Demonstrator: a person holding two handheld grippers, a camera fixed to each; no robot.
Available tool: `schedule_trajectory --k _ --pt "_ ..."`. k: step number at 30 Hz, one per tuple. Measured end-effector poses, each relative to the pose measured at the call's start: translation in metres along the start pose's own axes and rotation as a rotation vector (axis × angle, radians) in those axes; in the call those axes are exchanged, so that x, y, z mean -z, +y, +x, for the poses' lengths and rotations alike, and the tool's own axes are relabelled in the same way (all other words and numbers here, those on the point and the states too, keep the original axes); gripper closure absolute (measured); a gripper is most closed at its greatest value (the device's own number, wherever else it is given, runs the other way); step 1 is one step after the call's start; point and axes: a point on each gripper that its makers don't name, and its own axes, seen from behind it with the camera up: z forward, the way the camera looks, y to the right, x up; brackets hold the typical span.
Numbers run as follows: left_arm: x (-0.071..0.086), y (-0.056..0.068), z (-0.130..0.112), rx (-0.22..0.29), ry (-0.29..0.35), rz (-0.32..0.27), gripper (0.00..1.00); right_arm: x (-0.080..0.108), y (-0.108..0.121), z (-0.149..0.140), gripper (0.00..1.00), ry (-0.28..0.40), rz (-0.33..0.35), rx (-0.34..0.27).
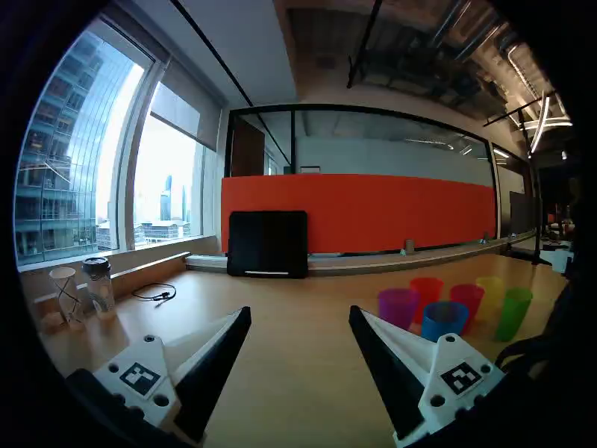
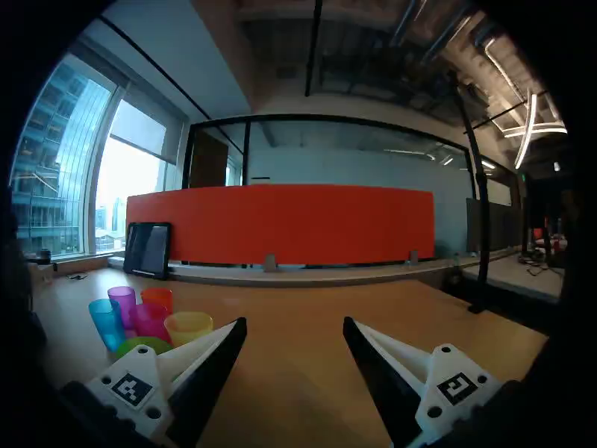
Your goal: Pour water
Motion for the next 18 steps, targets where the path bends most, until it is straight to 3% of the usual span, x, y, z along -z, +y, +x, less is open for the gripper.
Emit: schedule_trajectory --k 11,18 --pt "0.002 0.005 0.003 0.004 -0.018 -0.014 0.02 -0.001 0.004 0.002 0.0 -0.019 -0.004 0.002" --pt "-0.001 0.011 0.019 0.007 -0.053 -0.054 0.02 -0.003 0.011 0.024 0.0 -0.058 -0.006 0.015"
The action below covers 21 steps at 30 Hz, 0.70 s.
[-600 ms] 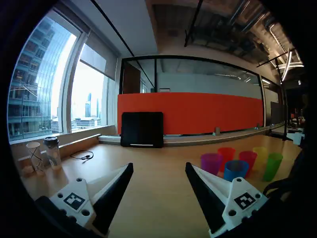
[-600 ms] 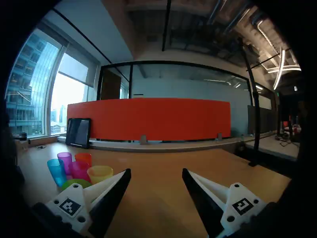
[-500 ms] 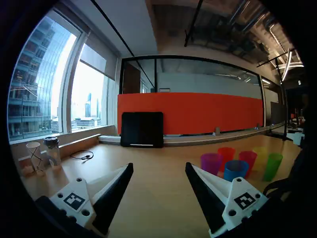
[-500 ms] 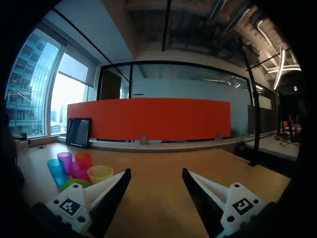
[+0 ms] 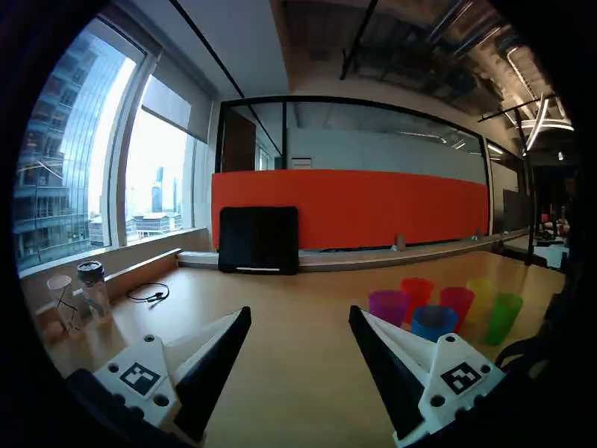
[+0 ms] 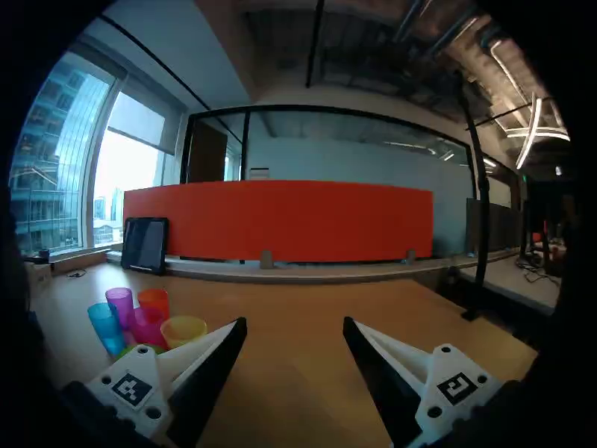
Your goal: Pour water
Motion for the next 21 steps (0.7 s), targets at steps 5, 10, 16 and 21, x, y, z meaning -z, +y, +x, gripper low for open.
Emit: schedule_trajectory --k 5,10,16,21 --pt "-0.005 0.007 0.022 0.033 -0.029 -0.05 0.02 -0.004 0.005 0.025 0.0 -0.024 0.0 -0.009" --pt "-0.009 0.004 0.053 0.043 -0.032 -0.066 0.02 -0.008 0.002 0.053 0.0 -0.04 0.02 -0.023" --pt "-0.014 0.002 0.094 0.038 -0.026 -0.069 0.02 -0.011 -0.005 0.096 0.0 -0.024 0.054 -0.032" --pt "-0.017 0.002 0.13 0.022 -0.007 -0.078 0.02 -0.012 -0.009 0.137 0.0 0.004 0.073 -0.02"
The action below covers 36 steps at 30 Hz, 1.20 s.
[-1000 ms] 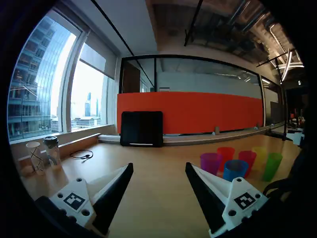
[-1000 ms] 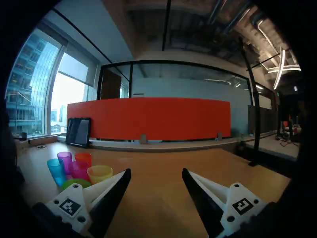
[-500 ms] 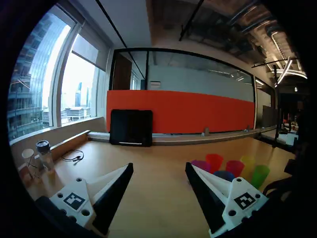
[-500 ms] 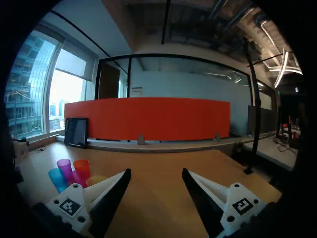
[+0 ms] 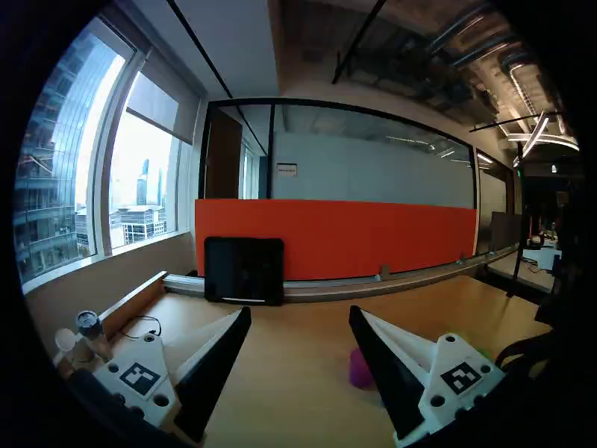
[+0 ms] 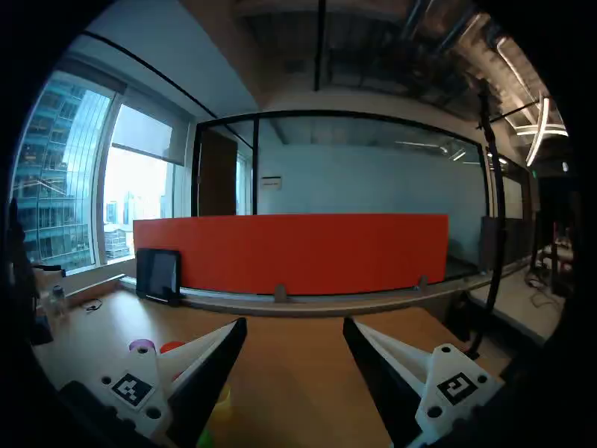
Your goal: Pour water
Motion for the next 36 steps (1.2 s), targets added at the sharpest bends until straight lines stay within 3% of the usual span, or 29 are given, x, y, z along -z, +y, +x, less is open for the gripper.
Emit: schedule_trajectory --k 8,14,23,29,36 --pt "-0.001 0.004 0.055 -0.019 0.03 -0.024 0.02 -0.001 -0.008 0.05 0.0 0.029 0.021 0.035" --pt "-0.003 0.014 0.079 -0.029 0.037 -0.064 0.02 -0.001 -0.013 0.075 0.0 0.047 0.039 0.052" --pt "-0.005 0.029 0.084 -0.019 0.017 -0.149 0.02 -0.001 -0.025 0.075 0.0 0.028 0.11 0.028" --pt "-0.006 0.046 0.081 0.008 0.003 -0.244 0.02 0.006 -0.043 0.076 0.0 0.022 0.225 0.036" --pt "-0.01 0.062 0.079 -0.006 0.003 -0.321 0.02 0.017 -0.07 0.077 0.0 0.011 0.371 0.036"
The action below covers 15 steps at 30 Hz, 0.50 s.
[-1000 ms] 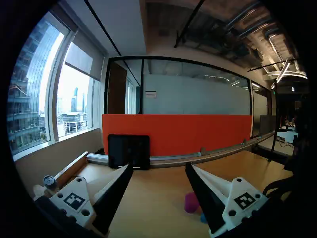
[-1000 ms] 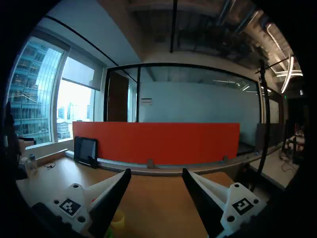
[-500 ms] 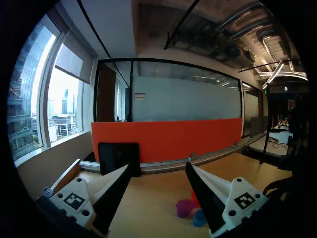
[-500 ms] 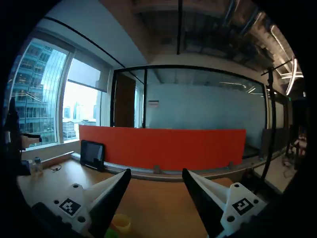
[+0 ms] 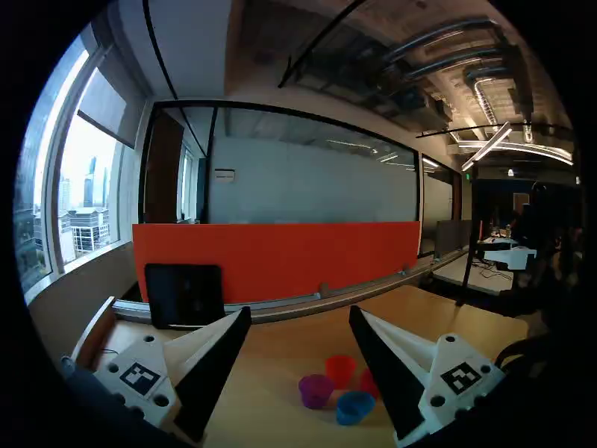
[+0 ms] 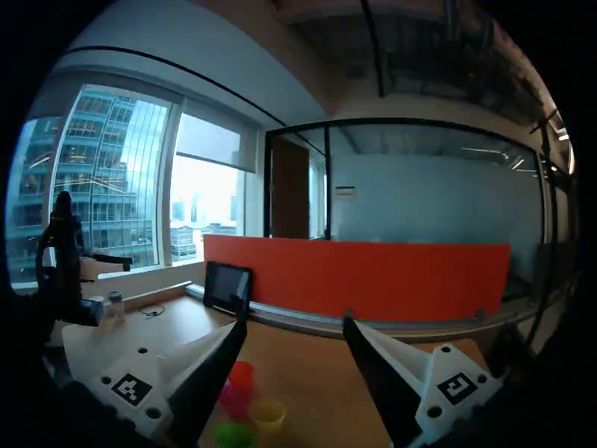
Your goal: Pour water
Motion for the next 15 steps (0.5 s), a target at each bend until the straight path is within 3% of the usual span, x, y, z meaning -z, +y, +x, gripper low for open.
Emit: schedule_trajectory --k 8,15 --pt "-0.006 0.021 -0.005 0.017 -0.006 -0.095 0.02 -0.001 -0.018 0.002 0.0 0.0 0.086 0.007" --pt "-0.009 0.033 -0.015 -0.004 -0.035 -0.145 0.02 0.0 -0.031 -0.006 0.0 -0.04 0.151 0.005"
